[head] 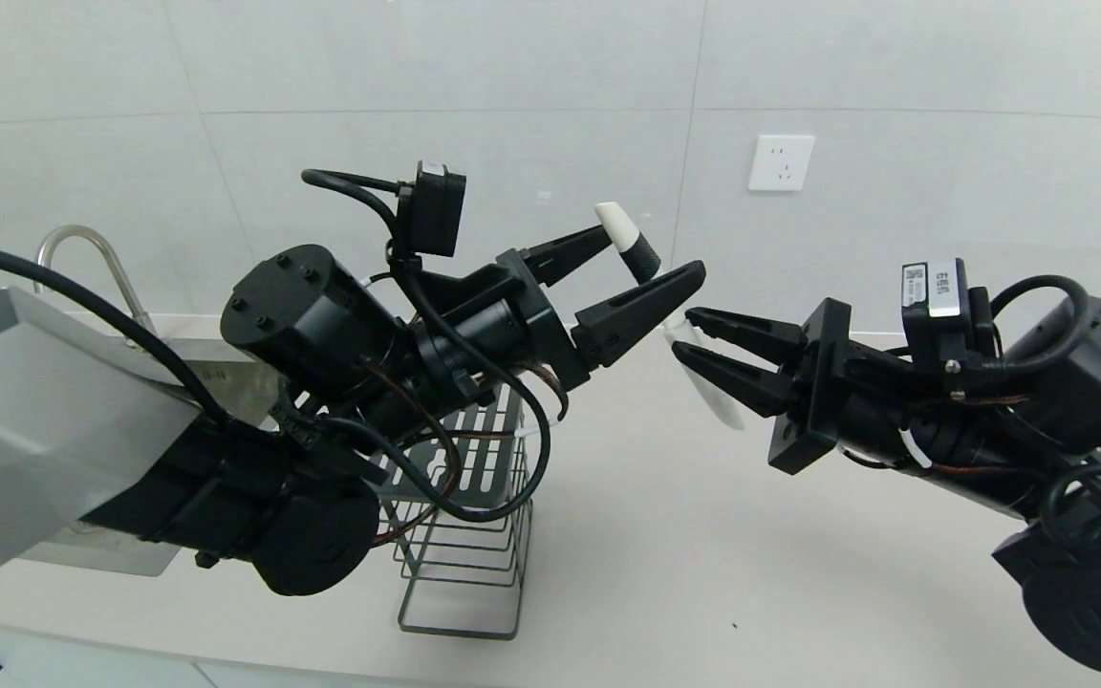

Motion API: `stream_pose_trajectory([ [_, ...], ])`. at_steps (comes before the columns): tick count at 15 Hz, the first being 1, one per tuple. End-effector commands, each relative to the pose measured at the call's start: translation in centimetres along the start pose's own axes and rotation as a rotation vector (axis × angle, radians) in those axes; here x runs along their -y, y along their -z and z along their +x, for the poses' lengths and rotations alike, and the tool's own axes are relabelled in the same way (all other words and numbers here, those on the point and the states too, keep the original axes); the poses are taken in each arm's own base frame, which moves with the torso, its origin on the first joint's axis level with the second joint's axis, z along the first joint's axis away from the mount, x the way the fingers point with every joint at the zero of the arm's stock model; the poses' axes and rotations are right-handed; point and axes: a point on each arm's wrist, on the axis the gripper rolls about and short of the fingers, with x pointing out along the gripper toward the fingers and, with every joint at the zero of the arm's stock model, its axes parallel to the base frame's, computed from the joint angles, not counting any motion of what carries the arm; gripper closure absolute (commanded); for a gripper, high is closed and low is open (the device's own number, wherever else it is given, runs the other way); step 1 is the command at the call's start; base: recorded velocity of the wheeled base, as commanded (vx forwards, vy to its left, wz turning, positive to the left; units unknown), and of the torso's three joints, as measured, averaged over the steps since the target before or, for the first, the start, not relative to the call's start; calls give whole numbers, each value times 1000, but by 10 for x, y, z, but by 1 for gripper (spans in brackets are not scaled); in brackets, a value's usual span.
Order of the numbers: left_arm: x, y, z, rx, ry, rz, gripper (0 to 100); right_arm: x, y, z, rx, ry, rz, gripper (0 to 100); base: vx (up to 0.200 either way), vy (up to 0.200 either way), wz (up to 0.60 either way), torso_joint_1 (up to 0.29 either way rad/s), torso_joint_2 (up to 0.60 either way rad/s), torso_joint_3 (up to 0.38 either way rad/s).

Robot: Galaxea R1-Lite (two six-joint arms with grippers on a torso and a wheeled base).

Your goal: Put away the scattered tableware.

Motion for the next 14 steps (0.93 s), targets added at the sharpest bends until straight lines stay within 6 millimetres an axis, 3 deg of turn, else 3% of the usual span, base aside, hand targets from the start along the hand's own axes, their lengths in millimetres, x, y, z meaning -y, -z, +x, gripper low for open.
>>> stream_pose_trajectory([
  [1, 0, 0, 1, 2, 1, 2, 0, 0, -1, 2, 7, -4, -4, 100, 0, 0, 0, 0, 0, 0],
  [6, -7, 8, 4, -4, -7, -4, 0, -7, 0, 6, 8, -27, 6, 100, 0, 0, 0, 0, 0, 0],
  [7, -7, 9, 4, -6, -7, -7, 100, -7, 0, 6, 8, -27, 6, 100, 0, 0, 0, 0, 0, 0],
  [12, -4, 5, 7, 7, 6, -5, 100, -7, 1, 4, 3, -27, 3, 100, 0, 0, 0, 0, 0, 0],
  [13, -4, 3, 7, 11, 7, -2, 100, -9, 1, 5, 0, -31, 9, 0, 0, 0, 0, 0, 0, 0],
  [14, -3, 3, 7, 13, 5, -2, 100, -9, 2, 3, -8, -26, 14, 0, 0, 0, 0, 0, 0, 0],
])
